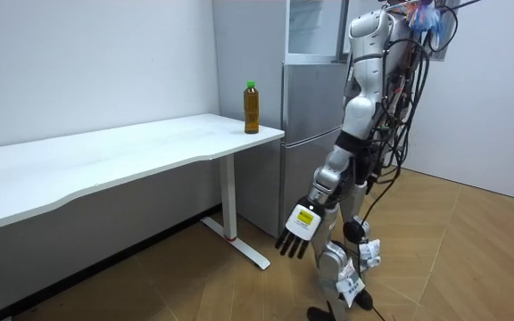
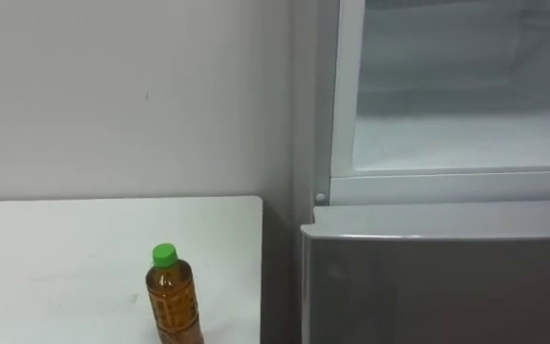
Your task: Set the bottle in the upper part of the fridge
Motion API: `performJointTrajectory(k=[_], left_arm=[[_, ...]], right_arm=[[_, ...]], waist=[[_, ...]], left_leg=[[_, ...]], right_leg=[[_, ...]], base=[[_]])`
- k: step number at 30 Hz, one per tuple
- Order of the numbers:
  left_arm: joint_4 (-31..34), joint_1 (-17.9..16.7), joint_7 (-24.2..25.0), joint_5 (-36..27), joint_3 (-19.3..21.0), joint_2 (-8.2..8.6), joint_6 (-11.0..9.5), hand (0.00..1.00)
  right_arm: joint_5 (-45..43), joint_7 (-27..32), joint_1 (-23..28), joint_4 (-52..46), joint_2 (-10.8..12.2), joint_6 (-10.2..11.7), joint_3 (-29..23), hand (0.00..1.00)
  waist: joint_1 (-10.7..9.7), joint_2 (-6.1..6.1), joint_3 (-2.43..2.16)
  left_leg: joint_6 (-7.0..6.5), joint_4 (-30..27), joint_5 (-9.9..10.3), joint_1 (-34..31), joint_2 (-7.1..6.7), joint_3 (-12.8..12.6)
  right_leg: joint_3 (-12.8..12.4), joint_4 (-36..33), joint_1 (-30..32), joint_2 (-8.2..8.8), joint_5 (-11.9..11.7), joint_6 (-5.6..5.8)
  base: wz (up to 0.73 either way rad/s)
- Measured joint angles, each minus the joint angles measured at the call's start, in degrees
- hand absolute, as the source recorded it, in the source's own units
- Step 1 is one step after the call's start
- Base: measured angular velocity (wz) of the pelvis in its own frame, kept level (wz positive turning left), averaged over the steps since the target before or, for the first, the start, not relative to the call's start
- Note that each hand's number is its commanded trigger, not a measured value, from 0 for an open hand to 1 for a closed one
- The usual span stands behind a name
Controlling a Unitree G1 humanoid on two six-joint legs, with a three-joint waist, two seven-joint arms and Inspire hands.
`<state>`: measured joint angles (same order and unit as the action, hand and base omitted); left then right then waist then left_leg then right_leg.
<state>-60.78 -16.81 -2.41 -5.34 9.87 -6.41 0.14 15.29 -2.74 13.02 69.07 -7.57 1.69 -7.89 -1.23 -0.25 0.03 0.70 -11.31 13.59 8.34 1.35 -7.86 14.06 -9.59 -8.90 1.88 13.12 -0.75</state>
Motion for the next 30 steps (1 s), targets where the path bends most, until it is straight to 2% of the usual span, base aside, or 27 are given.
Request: performJointTrajectory(k=[13,30], left_arm=[[-3.34,0.71,1.78,-0.13,0.0,-0.7,-0.01,0.0],[-3.49,0.19,1.33,-0.24,0.05,-0.68,-0.04,0.0]], right_arm=[[0.7,0.11,-0.21,1.07,0.05,0.03,-0.1,0.0],[2.45,0.08,0.02,2.23,0.04,0.11,0.06,0.0]], waist=[[-0.05,0.03,0.0],[0.2,0.09,-0.06]], left_leg=[[0.0,-0.05,0.0,-0.03,0.0,-0.1],[0.0,0.03,0.0,-0.11,0.07,-1.45]], right_leg=[[-0.16,0.15,0.02,-0.03,0.0,0.0],[-1.41,-0.17,0.79,-0.09,-0.02,0.03]], base=[[0.0],[-0.03]])
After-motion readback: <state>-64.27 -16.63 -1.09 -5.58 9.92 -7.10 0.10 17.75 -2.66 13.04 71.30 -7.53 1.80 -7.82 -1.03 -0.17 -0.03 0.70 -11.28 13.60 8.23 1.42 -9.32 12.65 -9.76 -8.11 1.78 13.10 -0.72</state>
